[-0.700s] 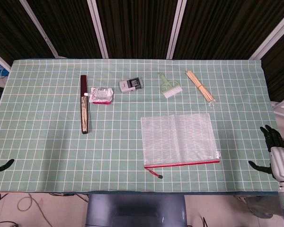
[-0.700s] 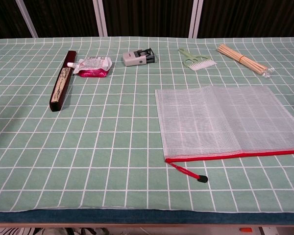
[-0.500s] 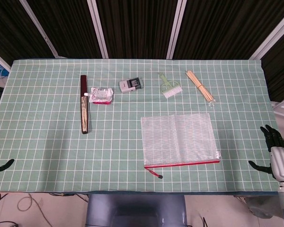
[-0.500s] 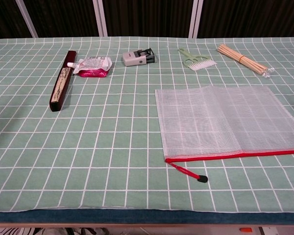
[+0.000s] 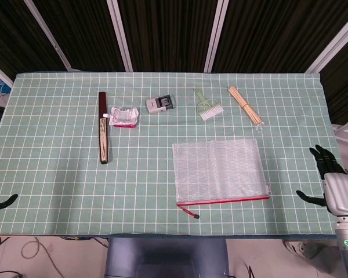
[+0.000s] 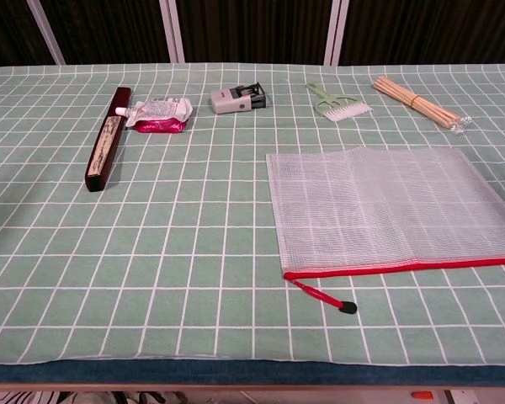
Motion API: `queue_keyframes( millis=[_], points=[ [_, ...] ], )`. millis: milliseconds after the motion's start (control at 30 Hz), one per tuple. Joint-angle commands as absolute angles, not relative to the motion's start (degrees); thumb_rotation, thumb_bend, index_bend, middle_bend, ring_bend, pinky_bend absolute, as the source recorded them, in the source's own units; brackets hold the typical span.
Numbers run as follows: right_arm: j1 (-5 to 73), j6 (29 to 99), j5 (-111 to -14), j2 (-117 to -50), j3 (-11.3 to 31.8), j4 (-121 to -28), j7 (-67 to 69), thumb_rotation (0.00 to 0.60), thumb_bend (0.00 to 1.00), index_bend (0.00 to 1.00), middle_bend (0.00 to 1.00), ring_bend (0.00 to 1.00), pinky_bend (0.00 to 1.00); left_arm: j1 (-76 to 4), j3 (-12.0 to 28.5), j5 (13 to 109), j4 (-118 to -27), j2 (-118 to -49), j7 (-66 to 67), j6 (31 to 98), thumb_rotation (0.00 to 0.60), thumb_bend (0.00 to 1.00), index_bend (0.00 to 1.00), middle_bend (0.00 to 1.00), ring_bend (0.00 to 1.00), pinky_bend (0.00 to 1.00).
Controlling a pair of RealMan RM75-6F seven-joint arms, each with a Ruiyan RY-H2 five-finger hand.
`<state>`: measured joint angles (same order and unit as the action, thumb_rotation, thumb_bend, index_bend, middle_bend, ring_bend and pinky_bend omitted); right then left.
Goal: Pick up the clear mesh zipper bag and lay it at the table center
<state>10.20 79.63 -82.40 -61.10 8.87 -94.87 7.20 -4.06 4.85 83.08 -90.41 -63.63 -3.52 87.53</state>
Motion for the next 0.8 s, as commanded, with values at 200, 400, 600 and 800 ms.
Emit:
queue_keyframes(
  millis=[200,400,600,800],
  points=[
    [17.8,72.2,-82.9,-59.8,12.2,-104.2,4.0,0.600,0.12,0.06,0.45,0.45,0.50,-4.3,5.1,82.1,-90.6,-64.0,-1.6,86.9,0.600,0.05,0.00,0.00,0.00,0.00],
    [23.7,66.3,-80.1,-62.9,13.7,-109.8,-3.3,0.600,0.21,0.22,0.79,0.78,0.81,-4.5,5.6,80.5,-90.9,-64.3,-0.2,86.1,0.600,0.05,0.00,0.00,0.00,0.00],
    [29.1,61.7,-74.1,-69.9,13.6,-112.7,-12.9,0.600,0.25,0.38,0.99,0.96,0.93,-4.5,6.1,79.2,-91.0,-64.6,0.8,85.8,0.600,0.05,0.00,0.00,0.00,0.00],
    [32.1,60.0,-68.3,-75.4,12.7,-112.9,-19.4,0.600,0.26,0.46,1.00,1.00,0.95,-4.7,6.2,78.8,-90.9,-64.7,1.1,85.5,0.600,0.05,0.00,0.00,0.00,0.00]
  ],
)
